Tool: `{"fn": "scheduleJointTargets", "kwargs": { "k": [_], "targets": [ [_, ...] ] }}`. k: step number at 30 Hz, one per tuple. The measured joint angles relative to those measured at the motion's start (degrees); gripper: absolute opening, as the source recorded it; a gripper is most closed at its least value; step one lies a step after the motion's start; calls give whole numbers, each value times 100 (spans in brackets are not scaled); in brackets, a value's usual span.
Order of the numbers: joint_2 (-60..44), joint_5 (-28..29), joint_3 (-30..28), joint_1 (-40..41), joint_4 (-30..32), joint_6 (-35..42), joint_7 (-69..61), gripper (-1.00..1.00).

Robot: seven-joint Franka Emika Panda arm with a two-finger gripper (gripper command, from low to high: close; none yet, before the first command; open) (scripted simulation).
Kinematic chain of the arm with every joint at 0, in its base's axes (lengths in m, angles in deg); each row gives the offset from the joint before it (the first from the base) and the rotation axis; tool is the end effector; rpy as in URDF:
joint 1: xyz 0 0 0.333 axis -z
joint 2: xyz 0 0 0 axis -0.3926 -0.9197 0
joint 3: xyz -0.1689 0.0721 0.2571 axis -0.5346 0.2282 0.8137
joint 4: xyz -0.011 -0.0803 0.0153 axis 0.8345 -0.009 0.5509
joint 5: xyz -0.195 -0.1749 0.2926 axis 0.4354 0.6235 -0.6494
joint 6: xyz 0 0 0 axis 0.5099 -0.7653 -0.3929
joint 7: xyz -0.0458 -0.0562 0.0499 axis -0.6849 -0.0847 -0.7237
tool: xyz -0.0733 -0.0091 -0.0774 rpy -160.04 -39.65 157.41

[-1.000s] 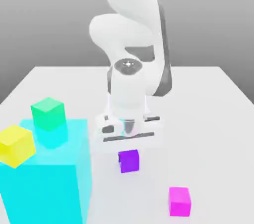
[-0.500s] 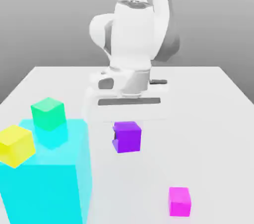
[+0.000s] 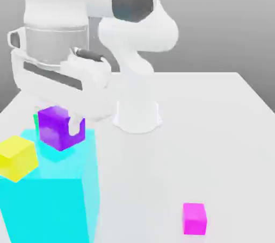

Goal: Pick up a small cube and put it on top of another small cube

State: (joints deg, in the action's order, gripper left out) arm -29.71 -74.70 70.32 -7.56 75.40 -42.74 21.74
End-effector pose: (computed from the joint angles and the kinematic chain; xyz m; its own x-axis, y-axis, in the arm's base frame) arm 0.4951 -0.1496 0.4269 -0.0693 -0.9961 0.0548 -0.9954 0.0654 -0.0699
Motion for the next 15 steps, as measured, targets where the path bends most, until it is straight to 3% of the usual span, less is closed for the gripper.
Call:
{"fn": "scheduleJointTargets", "kwargs": {
  "k": [6, 9, 10, 15],
  "targets": [
    [-367, -260, -186, 407, -1001, 1022, 1438, -100],
    [-601, -305, -170, 525, -797, 637, 1633, -100],
    [-686, -311, -147, 563, -659, 417, 1644, 100],
    [-686, -311, -147, 568, -659, 417, 1644, 100]
  ]
}}
